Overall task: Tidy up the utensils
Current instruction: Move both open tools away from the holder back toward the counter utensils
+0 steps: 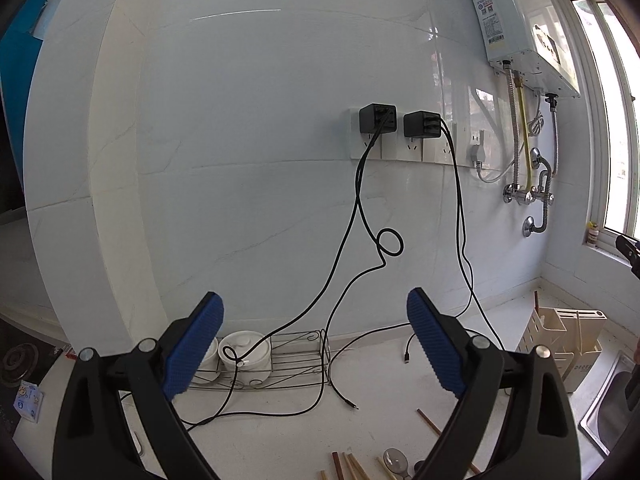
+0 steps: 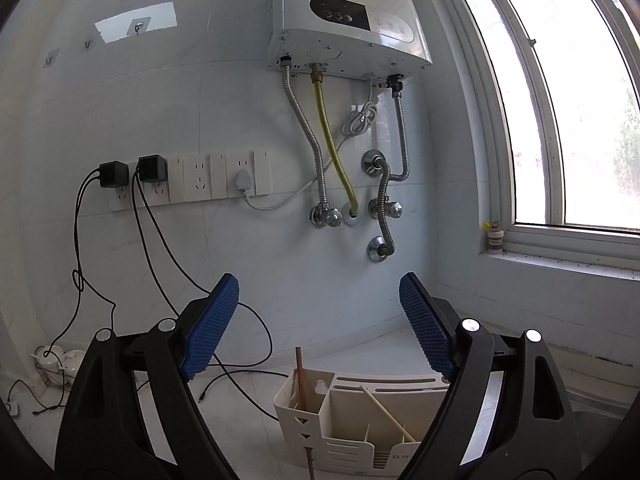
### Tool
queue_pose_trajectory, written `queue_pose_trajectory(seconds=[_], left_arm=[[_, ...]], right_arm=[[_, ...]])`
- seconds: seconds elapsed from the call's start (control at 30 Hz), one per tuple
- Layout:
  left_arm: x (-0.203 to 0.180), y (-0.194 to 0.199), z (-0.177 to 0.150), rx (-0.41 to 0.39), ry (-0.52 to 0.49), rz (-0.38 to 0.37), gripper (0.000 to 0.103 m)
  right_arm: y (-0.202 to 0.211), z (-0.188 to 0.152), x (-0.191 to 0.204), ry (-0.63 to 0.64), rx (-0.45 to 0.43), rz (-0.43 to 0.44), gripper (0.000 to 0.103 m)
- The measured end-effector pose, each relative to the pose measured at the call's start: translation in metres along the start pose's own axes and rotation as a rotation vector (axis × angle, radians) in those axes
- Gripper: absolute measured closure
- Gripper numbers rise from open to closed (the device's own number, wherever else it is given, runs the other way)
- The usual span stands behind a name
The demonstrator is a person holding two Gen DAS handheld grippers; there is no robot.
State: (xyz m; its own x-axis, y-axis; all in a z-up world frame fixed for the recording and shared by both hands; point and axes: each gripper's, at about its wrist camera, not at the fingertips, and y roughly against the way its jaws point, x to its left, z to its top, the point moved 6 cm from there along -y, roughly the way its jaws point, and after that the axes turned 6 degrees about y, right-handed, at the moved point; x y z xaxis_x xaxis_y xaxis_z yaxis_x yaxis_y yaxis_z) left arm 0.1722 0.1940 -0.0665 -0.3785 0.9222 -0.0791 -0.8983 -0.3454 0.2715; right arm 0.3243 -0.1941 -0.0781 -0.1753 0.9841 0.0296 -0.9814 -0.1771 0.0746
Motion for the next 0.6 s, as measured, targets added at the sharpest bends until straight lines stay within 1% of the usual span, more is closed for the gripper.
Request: queue_pose_trajectory(seconds=[0.1,0.27,0.4,0.5,0.6], left_arm=[[0.004,-0.002,-0.010,0.039,0.013,0.008,0.012],[0.012,-0.004,-0.025,0.098,0.021,0.027,0.012],[0.018,-0.005,-0.038,0.137,0.020,0.056,0.012],[0.021,-0.006,-0.048,0.166,0.018,0.064,0.012],[0.023,-0.006,-0.055,0.175,0.016,0.075,0.012]], right_arm=[[-0.006,-0.009,0.003,0.011,0.044,0.008,0.024],[-0.012,-0.024,0.012,0.037,0.091,0.028,0.023],[-0.015,-0.033,0.021,0.051,0.110,0.046,0.023],[-0.014,-0.038,0.026,0.047,0.110,0.059,0.022],[-0.013,-0.044,0.030,0.045,0.112,0.057,0.022]])
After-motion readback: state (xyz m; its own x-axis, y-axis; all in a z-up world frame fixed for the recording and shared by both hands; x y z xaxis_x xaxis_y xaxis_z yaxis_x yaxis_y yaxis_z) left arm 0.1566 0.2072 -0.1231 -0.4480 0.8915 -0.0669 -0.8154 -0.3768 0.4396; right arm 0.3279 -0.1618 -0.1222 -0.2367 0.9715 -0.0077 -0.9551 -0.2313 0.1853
